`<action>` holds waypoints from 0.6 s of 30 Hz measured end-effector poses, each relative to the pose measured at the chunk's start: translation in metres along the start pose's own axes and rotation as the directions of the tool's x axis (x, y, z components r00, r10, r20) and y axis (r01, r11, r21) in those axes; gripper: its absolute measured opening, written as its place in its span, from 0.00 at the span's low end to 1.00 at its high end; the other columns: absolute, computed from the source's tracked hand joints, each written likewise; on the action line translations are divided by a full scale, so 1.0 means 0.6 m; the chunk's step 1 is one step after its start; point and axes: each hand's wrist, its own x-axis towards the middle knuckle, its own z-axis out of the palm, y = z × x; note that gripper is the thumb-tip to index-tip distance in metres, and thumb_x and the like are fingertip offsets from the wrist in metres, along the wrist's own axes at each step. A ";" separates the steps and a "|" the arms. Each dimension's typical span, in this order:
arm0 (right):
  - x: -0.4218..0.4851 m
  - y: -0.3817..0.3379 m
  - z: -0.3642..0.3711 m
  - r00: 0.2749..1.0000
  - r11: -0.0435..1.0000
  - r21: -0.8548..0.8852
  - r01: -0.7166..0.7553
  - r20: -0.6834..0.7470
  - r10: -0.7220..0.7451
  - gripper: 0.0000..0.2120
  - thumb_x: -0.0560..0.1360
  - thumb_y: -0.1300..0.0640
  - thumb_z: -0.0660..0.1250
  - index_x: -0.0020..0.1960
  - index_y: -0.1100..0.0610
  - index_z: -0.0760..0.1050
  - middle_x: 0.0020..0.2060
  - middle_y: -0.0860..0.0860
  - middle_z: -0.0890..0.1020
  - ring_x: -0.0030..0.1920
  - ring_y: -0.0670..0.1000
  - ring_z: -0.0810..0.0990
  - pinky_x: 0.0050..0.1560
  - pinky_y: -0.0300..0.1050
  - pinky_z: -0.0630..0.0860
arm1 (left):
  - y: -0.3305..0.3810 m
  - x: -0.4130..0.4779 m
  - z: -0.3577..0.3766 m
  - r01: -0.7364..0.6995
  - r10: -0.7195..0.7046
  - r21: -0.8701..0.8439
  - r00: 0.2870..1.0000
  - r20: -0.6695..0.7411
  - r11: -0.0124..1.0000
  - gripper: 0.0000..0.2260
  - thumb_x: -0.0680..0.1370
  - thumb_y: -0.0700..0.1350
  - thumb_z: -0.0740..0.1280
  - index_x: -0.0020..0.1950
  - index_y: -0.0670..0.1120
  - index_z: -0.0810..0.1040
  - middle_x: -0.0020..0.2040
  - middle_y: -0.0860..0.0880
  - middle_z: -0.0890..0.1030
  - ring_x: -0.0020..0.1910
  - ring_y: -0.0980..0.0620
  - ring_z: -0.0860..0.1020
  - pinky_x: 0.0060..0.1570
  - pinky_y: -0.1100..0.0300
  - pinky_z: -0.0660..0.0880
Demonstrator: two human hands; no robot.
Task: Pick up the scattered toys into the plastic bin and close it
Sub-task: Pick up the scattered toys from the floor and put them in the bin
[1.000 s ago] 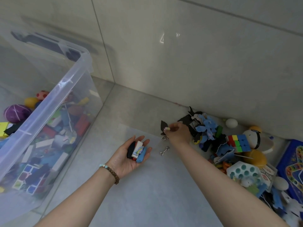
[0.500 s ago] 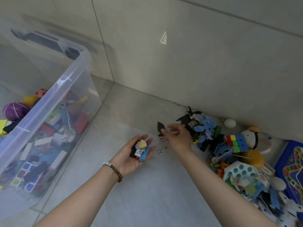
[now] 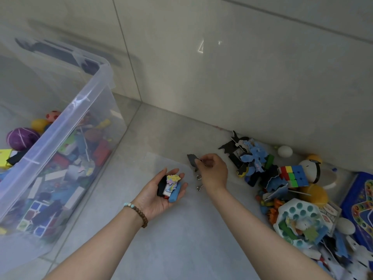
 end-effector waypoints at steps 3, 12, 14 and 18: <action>-0.019 -0.017 -0.016 0.979 0.972 0.233 -0.014 0.203 -0.035 0.06 0.70 0.61 0.73 0.38 0.55 0.76 0.35 0.49 0.80 0.34 0.40 0.78 0.38 0.33 0.74 | -0.003 0.001 0.005 0.003 -0.003 0.016 1.000 -0.002 1.000 0.15 0.79 0.51 0.59 0.54 0.42 0.77 0.43 0.41 0.84 0.45 0.41 0.81 0.38 0.50 0.80; 0.011 0.056 -0.080 0.910 0.955 -0.202 0.218 0.395 -0.125 0.18 0.65 0.57 0.77 0.53 0.50 0.78 0.51 0.46 0.73 0.54 0.45 0.73 0.55 0.34 0.69 | 0.001 -0.003 -0.001 0.004 -0.004 0.027 1.000 0.001 1.000 0.15 0.79 0.53 0.59 0.51 0.44 0.80 0.44 0.44 0.84 0.39 0.43 0.84 0.42 0.49 0.79; 0.010 0.062 -0.076 0.884 0.919 -0.255 0.300 0.437 -0.167 0.20 0.62 0.56 0.78 0.52 0.48 0.77 0.50 0.46 0.71 0.54 0.47 0.74 0.56 0.38 0.70 | 0.005 -0.006 -0.006 -0.007 0.007 0.022 1.000 -0.004 1.000 0.15 0.79 0.53 0.59 0.51 0.44 0.80 0.44 0.44 0.84 0.39 0.43 0.83 0.42 0.49 0.79; 0.001 0.066 -0.067 0.874 0.861 -0.334 0.383 0.433 -0.221 0.19 0.62 0.54 0.77 0.50 0.48 0.75 0.49 0.45 0.71 0.53 0.45 0.70 0.53 0.40 0.71 | 0.007 -0.012 -0.017 -0.019 0.020 0.031 1.000 -0.015 0.999 0.15 0.79 0.53 0.59 0.51 0.44 0.79 0.43 0.44 0.84 0.38 0.43 0.84 0.42 0.49 0.79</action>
